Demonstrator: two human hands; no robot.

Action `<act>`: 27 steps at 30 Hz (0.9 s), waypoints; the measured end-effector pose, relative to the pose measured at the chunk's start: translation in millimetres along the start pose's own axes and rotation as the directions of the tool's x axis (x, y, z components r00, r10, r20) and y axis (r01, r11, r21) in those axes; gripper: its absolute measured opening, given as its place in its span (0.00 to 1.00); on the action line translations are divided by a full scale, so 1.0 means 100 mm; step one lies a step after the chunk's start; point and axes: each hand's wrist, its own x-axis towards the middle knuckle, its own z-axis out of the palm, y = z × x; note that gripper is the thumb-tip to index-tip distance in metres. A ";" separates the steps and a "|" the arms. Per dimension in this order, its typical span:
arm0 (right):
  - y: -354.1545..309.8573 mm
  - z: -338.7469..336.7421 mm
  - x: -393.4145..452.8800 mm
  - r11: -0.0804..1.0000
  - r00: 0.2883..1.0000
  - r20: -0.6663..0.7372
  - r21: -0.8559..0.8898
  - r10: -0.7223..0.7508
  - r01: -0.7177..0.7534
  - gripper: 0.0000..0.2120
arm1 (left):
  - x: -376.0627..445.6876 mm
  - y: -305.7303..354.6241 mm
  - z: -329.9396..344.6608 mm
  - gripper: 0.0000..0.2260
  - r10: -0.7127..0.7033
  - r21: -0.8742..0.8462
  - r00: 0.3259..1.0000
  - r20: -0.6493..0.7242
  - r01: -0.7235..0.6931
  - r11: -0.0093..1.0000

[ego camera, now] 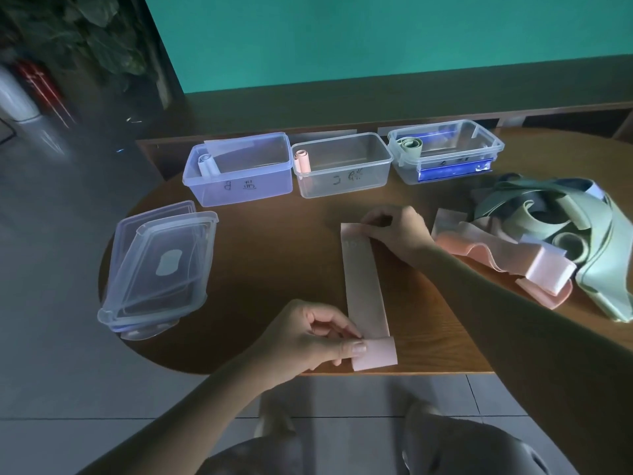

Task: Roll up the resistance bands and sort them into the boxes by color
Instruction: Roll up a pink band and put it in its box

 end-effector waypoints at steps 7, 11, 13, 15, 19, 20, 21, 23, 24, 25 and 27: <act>-0.09 0.06 0.26 0.954 0.979 -0.158 0.290 0.130 -0.080 0.06 | 0.27 0.01 -0.07 0.05 0.059 -0.035 0.997 -0.051 -0.061 0.998; -0.09 0.10 0.44 0.947 0.956 -0.225 0.299 0.189 -0.117 0.07 | 0.41 -0.04 -0.10 0.07 0.100 0.026 0.989 -0.106 -0.098 0.995; -0.09 0.10 0.49 0.950 0.951 -0.236 0.283 0.201 -0.131 0.07 | 0.42 -0.06 -0.08 0.06 0.141 0.040 0.985 -0.104 -0.137 0.990; -0.09 0.09 0.50 0.958 0.956 -0.222 0.253 0.191 -0.133 0.07 | 0.41 -0.09 -0.04 0.06 0.173 0.098 0.980 -0.097 -0.163 0.982; -0.13 0.04 0.30 0.975 0.972 -0.188 0.194 0.142 -0.105 0.08 | 0.39 -0.11 0.03 0.07 0.177 0.181 0.980 -0.090 -0.158 0.971; -0.12 0.04 0.23 0.976 0.973 -0.187 0.191 0.138 -0.102 0.08 | 0.39 -0.11 0.03 0.07 0.172 0.193 0.981 -0.093 -0.151 0.969; -0.11 0.03 0.14 0.977 0.973 -0.187 0.190 0.134 -0.098 0.07 | 0.39 -0.09 0.04 0.07 0.168 0.202 0.981 -0.101 -0.146 0.968; -0.11 0.00 -0.11 0.979 0.978 -0.172 0.183 0.122 -0.090 0.07 | 0.37 -0.05 0.05 0.07 0.159 0.216 0.980 -0.123 -0.130 0.968; -0.11 -0.02 -0.24 0.980 0.981 -0.160 0.181 0.114 -0.084 0.07 | 0.36 -0.03 0.07 0.06 0.152 0.223 0.979 -0.134 -0.120 0.967; -0.12 -0.05 -0.38 0.981 0.984 -0.148 0.178 0.104 -0.077 0.08 | 0.34 -0.01 0.09 0.06 0.151 0.235 0.977 -0.147 -0.114 0.965; -0.18 -0.12 -0.69 0.983 0.988 -0.124 0.173 0.090 -0.068 0.09 | 0.32 0.01 0.13 0.06 0.162 0.267 0.970 -0.178 -0.111 0.957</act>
